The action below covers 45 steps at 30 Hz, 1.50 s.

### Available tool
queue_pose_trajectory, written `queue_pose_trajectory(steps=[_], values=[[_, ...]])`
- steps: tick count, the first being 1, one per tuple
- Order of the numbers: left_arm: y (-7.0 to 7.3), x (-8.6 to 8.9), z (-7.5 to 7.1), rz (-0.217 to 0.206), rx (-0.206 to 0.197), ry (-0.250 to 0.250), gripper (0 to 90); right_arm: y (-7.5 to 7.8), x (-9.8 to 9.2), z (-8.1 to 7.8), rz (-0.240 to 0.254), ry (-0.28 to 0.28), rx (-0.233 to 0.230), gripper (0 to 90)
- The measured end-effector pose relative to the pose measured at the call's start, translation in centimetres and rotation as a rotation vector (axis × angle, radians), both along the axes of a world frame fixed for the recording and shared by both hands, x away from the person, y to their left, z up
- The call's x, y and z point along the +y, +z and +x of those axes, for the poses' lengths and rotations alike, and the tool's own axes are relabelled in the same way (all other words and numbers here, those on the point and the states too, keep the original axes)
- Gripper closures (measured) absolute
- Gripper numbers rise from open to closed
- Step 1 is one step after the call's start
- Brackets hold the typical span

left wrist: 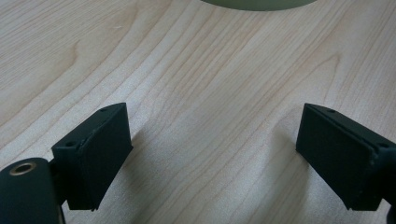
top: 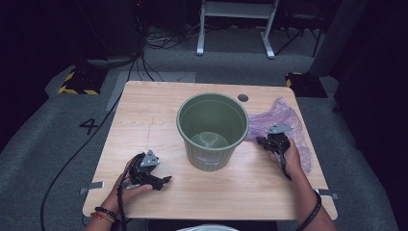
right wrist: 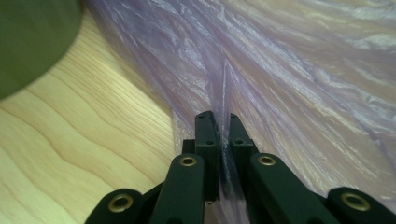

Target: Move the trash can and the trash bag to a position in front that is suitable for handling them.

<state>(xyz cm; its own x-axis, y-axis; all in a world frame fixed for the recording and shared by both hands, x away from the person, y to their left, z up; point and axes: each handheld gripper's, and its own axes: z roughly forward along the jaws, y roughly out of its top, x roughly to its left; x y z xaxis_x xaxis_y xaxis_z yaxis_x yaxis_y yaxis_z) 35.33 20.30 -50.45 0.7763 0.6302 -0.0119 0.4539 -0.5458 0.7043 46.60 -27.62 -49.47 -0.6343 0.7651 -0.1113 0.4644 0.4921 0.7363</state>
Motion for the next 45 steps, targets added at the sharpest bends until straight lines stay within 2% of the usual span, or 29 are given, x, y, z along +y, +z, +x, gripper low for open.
queue_pose_trajectory(steps=[7,10,12,14,16,18,22,25,28,30,32,33,34,35,37,41,45], values=[[0.0,0.0,0.0,0.0,0.0,0.0,10.0,0.4,-1.6,-0.7,0.011,-0.006,-0.018,85.9],[0.0,0.0,0.0,0.0,0.0,0.0,10.0,0.4,-1.9,-0.8,0.013,-0.011,-0.012,81.3],[0.0,0.0,0.0,0.0,0.0,0.0,10.0,0.3,-1.9,-0.9,-0.001,-0.011,-0.009,74.0],[0.0,0.0,0.0,0.0,0.0,0.0,10.0,0.3,-1.9,-1.0,-0.007,-0.01,-0.004,70.4],[0.0,0.0,0.0,0.0,0.0,0.0,10.0,0.4,-1.9,-0.9,0.0,-0.019,0.005,58.3],[0.0,0.0,0.0,0.0,0.0,0.0,10.0,0.8,-1.7,-0.9,0.018,-0.039,0.009,51.6],[0.0,0.0,0.0,0.0,0.0,0.0,10.0,1.9,-0.8,-1.3,0.015,-0.05,-0.026,34.9],[0.0,0.0,0.0,0.0,0.001,-0.001,10.0,2.6,0.2,-1.7,0.036,-0.052,-0.051,25.6],[0.0,0.0,0.0,0.0,0.002,-0.001,10.0,2.8,1.7,-1.5,0.04,-0.051,-0.061,22.6],[0.0,0.0,0.0,0.001,0.0,-0.001,10.0,2.5,2.7,-1.1,0.032,-0.051,-0.052,22.3],[0.0,0.0,0.0,0.0,0.002,-0.001,10.0,2.0,3.4,-0.6,0.016,-0.052,-0.046,23.5],[0.0,0.0,0.0,0.001,0.001,0.0,10.0,1.6,3.7,-0.3,-0.008,-0.06,-0.051,24.7],[0.0,0.0,0.0,0.0,0.001,-0.001,10.0,1.1,3.9,0.0,-0.036,-0.083,-0.057,24.6],[0.0,0.0,0.0,0.0,0.0,-0.003,10.0,0.8,4.0,0.3,-0.038,-0.094,-0.048,24.8],[0.0,0.0,0.0,0.0,-0.001,-0.005,10.0,0.2,3.8,0.9,-0.004,-0.116,-0.012,25.6],[0.0,0.0,0.0,-0.001,-0.002,-0.005,9.9,-0.2,3.9,1.3,0.004,-0.119,0.004,25.6],[0.0,0.0,0.0,0.0,-0.002,-0.003,9.9,-0.5,3.8,1.5,0.035,-0.117,0.023,28.6]])
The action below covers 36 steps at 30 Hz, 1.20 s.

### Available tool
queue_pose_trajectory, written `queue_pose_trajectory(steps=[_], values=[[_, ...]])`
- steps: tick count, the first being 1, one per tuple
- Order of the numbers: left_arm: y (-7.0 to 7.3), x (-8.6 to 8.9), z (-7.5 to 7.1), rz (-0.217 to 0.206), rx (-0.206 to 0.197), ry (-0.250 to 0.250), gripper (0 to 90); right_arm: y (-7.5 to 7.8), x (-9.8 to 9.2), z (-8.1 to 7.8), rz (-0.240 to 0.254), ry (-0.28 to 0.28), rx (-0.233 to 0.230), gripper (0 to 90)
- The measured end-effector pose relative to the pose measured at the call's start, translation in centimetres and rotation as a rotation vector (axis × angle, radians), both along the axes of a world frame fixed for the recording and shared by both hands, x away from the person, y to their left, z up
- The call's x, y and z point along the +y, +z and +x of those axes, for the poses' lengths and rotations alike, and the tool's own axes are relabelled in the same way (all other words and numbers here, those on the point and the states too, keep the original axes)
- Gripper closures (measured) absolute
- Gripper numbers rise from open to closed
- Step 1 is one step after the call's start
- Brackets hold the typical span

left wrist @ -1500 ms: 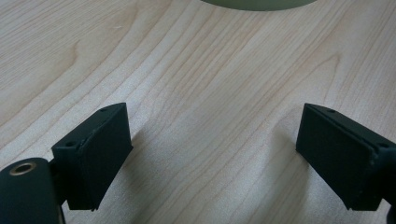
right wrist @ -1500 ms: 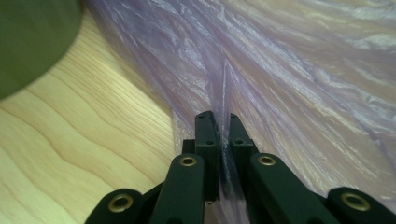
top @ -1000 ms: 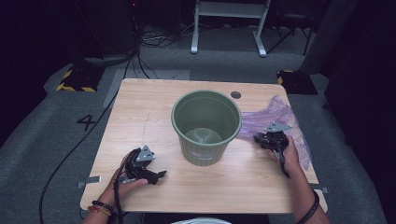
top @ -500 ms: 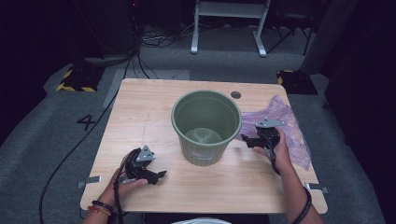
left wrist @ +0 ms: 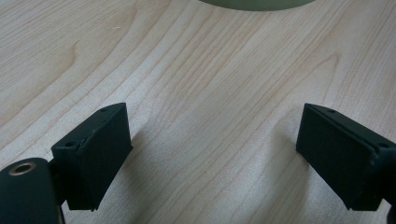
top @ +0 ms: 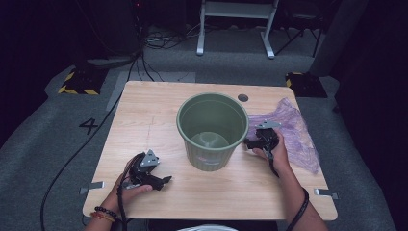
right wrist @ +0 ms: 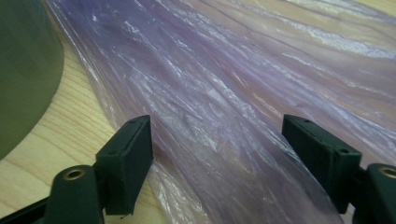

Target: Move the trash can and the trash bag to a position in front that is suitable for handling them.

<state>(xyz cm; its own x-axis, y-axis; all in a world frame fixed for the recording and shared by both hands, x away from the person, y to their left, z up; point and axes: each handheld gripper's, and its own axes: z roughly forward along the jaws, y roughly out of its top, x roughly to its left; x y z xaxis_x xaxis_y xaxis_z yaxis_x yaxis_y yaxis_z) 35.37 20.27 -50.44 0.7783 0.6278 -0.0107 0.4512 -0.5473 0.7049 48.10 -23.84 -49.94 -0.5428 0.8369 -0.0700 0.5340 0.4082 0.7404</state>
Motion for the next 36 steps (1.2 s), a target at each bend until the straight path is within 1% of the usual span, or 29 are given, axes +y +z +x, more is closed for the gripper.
queue_pose_trajectory(steps=[2,3,5,6,9,10,11,14,15,16,17,18,19,21,23,26,29,32,36], values=[[0.0,0.0,0.0,0.001,-0.002,-0.001,9.9,0.0,-0.4,0.0,0.02,0.003,0.012,34.7],[0.0,0.0,0.0,0.001,-0.002,-0.001,9.9,0.0,-0.8,0.0,0.038,-0.004,0.015,38.9],[0.0,0.0,0.0,0.001,-0.001,-0.001,9.9,-0.1,-1.4,0.1,0.072,-0.013,0.028,44.7],[0.0,0.0,0.0,0.001,-0.002,-0.001,9.9,-0.2,-1.7,0.0,0.077,-0.018,0.022,46.8],[0.0,0.0,0.0,0.001,-0.002,-0.002,9.9,-0.1,-2.5,-0.1,0.083,-0.027,0.024,57.8],[0.0,0.0,0.0,0.001,-0.002,-0.001,9.9,-0.1,-2.8,-0.2,0.091,-0.026,0.024,63.4],[0.0,0.0,0.0,0.003,-0.002,-0.002,9.9,-0.1,-3.0,-0.2,0.098,-0.025,0.027,66.6],[0.0,-0.1,0.0,0.004,-0.001,-0.002,10.1,-0.1,-3.6,-0.3,0.131,-0.013,0.041,74.6],[0.0,-0.1,-0.1,0.002,-0.002,0.003,10.1,-0.1,-3.7,-0.4,0.136,-0.005,0.044,77.2],[0.0,-0.2,-0.1,0.004,-0.005,0.005,10.6,-0.1,-3.9,-0.5,0.152,0.006,0.053,79.4],[0.0,-0.2,-0.2,0.003,-0.006,0.006,10.9,-0.1,-3.9,-0.6,0.154,0.017,0.054,81.2],[0.0,-0.3,-0.2,0.002,-0.006,0.007,11.0,-0.1,-4.0,-0.7,0.144,0.029,0.055,82.9],[0.0,-0.3,-0.3,0.004,-0.005,0.009,11.0,-0.1,-4.1,-0.7,0.141,0.038,0.058,84.6],[0.0,-0.6,-0.4,0.004,-0.004,0.025,10.9,-0.1,-4.5,-0.9,0.154,0.05,0.07,87.9],[0.0,-1.0,-0.5,0.003,-0.003,0.033,10.9,-0.1,-4.8,-1.1,0.154,0.051,0.069,89.0],[0.0,-1.3,-0.6,0.003,-0.002,0.019,10.8,-0.1,-5.0,-1.2,0.143,0.062,0.064,89.8],[0.0,-1.7,-0.3,0.003,0.001,-0.007,9.6,-0.1,-5.2,-1.4,0.13,0.074,0.057,90.0],[0.0,-1.9,0.0,0.004,0.004,-0.019,8.4,0.1,-5.6,-1.6,0.14,0.079,0.049,90.0],[0.0,-1.8,-0.2,0.005,0.0,-0.02,8.4,0.8,-6.1,-1.8,0.165,0.071,0.019,90.0]])
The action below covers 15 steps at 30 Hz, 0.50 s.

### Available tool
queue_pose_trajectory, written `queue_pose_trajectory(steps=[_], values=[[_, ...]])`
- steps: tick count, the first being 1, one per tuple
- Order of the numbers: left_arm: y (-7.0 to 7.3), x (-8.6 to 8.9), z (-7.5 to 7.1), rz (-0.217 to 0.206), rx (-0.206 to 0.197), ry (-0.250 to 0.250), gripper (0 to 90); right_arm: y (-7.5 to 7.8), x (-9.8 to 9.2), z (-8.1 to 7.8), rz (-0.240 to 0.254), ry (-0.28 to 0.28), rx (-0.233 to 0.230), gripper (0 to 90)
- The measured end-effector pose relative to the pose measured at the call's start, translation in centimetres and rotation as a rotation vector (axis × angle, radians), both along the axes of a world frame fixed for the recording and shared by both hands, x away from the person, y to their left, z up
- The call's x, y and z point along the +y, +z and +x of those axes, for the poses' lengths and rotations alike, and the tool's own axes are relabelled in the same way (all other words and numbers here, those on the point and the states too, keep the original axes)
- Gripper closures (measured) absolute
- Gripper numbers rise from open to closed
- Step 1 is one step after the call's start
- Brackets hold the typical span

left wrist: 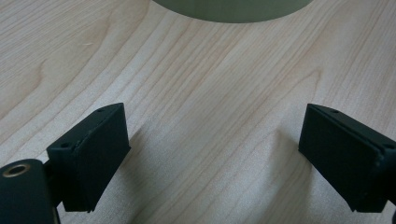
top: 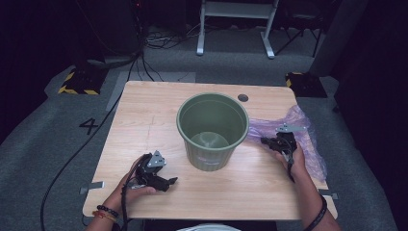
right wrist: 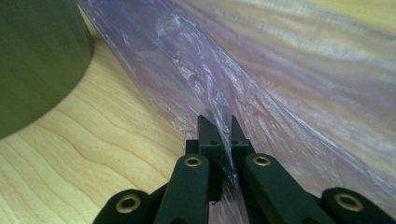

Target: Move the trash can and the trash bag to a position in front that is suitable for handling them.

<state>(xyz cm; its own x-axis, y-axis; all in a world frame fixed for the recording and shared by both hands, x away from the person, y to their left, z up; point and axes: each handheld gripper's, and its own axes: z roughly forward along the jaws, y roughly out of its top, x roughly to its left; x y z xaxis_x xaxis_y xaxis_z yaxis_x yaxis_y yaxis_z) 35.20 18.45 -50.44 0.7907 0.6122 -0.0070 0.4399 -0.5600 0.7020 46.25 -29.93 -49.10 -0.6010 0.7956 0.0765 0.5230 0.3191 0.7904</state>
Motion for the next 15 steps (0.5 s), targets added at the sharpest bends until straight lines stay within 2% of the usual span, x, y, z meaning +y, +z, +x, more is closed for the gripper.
queue_pose_trajectory(steps=[5,15], values=[[0.0,0.1,-0.3,0.001,-0.001,0.012,8.8,0.8,-0.6,-0.3,0.033,-0.021,-0.043,90.0],[0.0,0.1,-0.1,0.001,0.0,-0.002,8.7,1.9,-1.1,-0.6,0.077,-0.039,-0.094,90.0]])
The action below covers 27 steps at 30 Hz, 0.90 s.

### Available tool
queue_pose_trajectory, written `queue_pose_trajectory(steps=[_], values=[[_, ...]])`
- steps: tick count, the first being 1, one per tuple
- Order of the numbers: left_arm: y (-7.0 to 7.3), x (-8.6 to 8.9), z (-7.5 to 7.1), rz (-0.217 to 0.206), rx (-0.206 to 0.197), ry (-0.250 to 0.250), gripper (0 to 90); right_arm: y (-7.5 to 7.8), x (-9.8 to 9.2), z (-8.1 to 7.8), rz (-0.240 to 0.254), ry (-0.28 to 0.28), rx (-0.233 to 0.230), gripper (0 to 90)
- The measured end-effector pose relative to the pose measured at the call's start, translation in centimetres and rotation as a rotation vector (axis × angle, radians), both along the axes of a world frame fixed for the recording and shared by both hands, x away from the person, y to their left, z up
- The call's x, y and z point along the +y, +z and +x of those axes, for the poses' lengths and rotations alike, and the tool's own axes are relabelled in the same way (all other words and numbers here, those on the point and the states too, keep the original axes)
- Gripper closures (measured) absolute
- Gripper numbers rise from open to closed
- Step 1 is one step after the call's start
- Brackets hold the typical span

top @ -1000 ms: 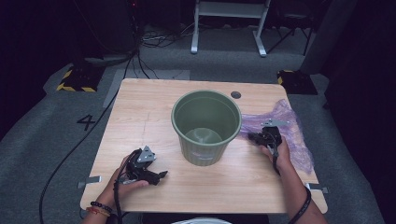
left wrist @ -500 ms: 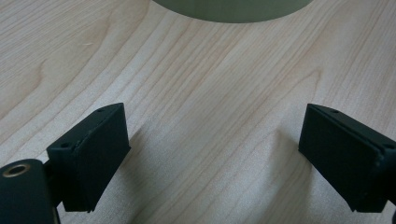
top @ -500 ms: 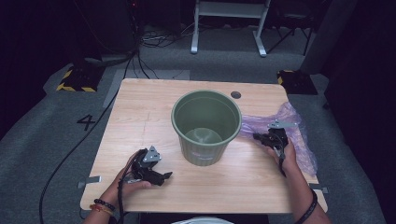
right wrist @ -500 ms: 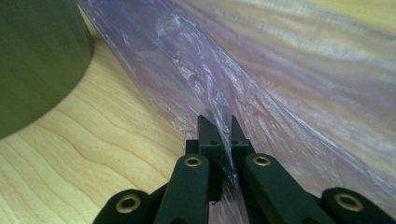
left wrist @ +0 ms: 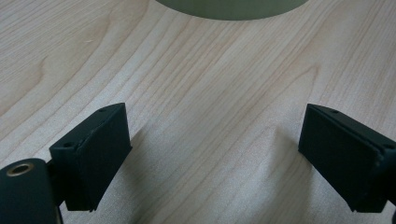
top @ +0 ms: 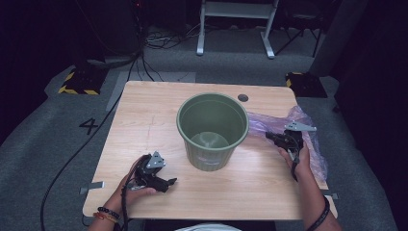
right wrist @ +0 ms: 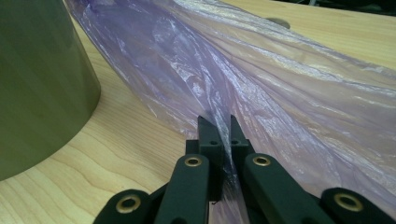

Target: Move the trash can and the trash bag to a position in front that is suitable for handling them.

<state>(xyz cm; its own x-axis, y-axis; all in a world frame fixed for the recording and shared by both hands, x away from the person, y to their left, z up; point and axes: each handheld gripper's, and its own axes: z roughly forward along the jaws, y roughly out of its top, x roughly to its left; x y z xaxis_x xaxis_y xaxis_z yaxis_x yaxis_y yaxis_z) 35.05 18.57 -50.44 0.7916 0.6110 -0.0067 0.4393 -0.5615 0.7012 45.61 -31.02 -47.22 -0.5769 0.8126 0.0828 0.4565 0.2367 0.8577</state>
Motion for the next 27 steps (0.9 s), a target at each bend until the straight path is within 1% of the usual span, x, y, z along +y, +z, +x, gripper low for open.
queue_pose_trajectory(steps=[2,6,11,13,21,24,27], values=[[0.0,0.0,0.0,-0.001,0.001,0.0,8.7,0.1,0.1,0.0,0.001,-0.001,-0.005,90.0],[0.0,0.0,0.0,0.0,0.0,-0.001,8.7,0.4,0.2,-0.1,0.007,-0.02,-0.03,90.0],[0.0,0.0,0.0,-0.001,0.001,0.0,8.7,0.6,0.3,-0.2,0.016,-0.019,-0.045,90.0],[0.0,0.0,0.0,-0.001,0.001,0.0,8.7,0.7,0.3,-0.2,0.019,-0.026,-0.054,90.0],[0.0,0.0,0.0,-0.001,0.001,0.0,8.7,1.3,0.2,-0.5,0.02,-0.015,-0.077,90.0],[0.0,0.0,0.0,-0.001,0.001,0.0,8.7,1.6,0.3,-0.6,0.02,-0.012,-0.093,90.0],[0.0,0.0,0.0,0.0,0.0,0.0,8.7,2.1,0.3,-0.8,0.04,-0.013,-0.104,90.0]])
